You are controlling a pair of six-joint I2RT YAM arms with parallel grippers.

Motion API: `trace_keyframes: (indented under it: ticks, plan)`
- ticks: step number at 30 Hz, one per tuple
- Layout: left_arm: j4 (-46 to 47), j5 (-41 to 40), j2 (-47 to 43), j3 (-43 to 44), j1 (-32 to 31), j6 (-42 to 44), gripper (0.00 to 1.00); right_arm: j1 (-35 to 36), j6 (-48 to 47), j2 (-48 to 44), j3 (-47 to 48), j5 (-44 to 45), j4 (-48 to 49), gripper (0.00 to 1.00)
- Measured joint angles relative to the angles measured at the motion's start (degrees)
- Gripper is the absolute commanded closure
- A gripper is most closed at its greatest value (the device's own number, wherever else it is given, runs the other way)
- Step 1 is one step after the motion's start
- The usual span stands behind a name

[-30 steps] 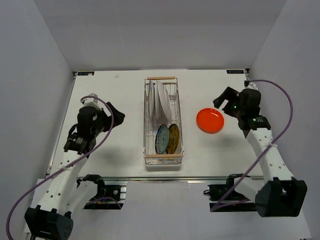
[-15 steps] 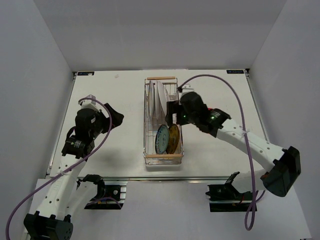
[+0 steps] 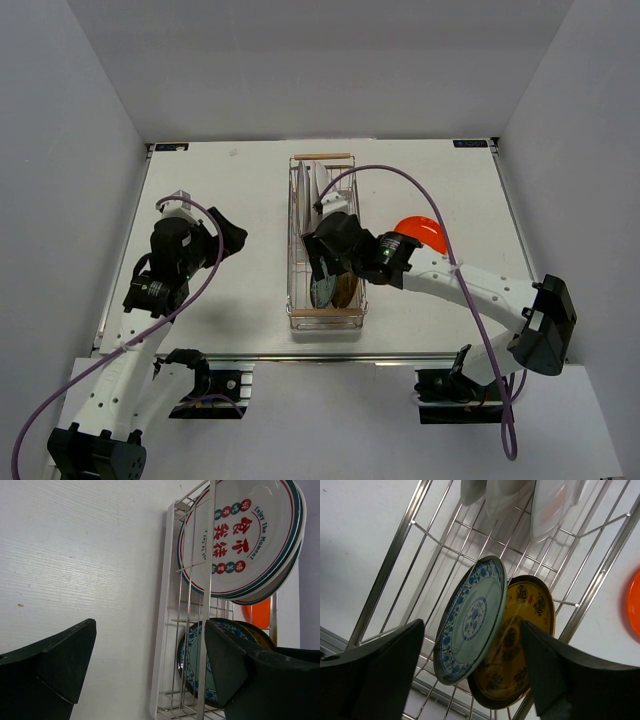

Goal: Unload the plates from the dish rack

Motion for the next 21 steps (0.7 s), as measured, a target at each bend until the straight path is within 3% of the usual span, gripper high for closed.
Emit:
trace_keyframes:
  ticks: [4, 11, 14, 21]
  plan:
    - [-0.02, 0.00, -0.07, 0.00, 0.00, -0.13, 0.02, 0.20, 1.33, 0.22, -0.02, 0.79, -0.81, 0.36]
    - [-0.22, 0.00, -0.35, 0.00, 0.00, -0.20, 0.02, 0.20, 5.84, 3.26, 0.13, 2.86, -4.33, 0.40]
    - [-0.22, 0.00, -0.83, 0.00, 0.00, -0.24, 0.02, 0.17, 8.02, 5.33, 0.46, 3.69, -6.82, 0.45]
    - [-0.20, -0.02, -1.44, 0.00, 0.00, -0.48, 0.02, 0.20, 10.99, 6.38, 0.52, 3.93, -8.17, 0.69]
